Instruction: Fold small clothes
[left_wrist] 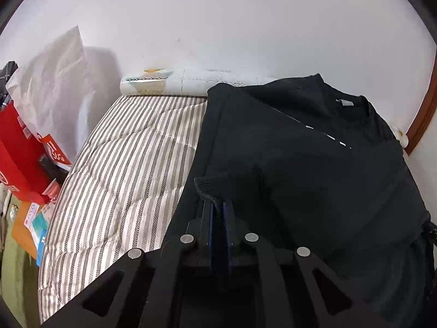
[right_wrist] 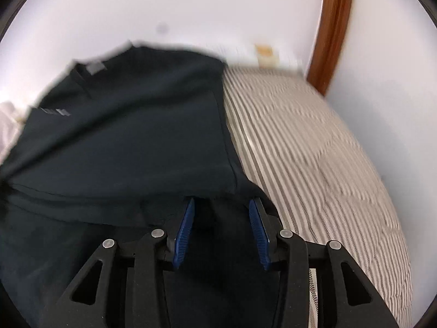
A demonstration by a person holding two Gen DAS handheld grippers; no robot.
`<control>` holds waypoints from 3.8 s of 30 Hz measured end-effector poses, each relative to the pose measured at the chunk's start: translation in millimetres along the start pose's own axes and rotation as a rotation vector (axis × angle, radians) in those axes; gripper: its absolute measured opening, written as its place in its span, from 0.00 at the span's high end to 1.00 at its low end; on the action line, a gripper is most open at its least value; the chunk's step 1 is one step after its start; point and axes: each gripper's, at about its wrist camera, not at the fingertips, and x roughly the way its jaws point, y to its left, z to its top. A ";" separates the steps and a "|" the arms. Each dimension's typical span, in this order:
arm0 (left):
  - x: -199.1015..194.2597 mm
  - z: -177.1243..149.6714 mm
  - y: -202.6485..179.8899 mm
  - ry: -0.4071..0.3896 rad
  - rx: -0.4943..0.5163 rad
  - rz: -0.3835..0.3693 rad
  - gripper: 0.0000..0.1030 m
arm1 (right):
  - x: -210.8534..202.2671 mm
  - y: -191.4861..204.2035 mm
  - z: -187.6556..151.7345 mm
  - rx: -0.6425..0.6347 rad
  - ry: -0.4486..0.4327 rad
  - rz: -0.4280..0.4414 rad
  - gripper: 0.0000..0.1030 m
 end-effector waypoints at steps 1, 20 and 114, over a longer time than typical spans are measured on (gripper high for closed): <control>-2.3 -0.9 -0.2 0.000 0.008 -0.001 0.91 | -1.9 -1.6 -1.9 0.008 -0.022 0.004 0.61; -95.3 -78.1 13.7 0.035 -0.014 -0.034 0.68 | -113.5 -3.0 -77.1 -0.127 -0.130 0.017 0.59; -15.0 -8.4 8.9 0.006 -0.047 -0.091 0.86 | 15.1 -24.2 44.1 0.011 -0.046 0.277 0.85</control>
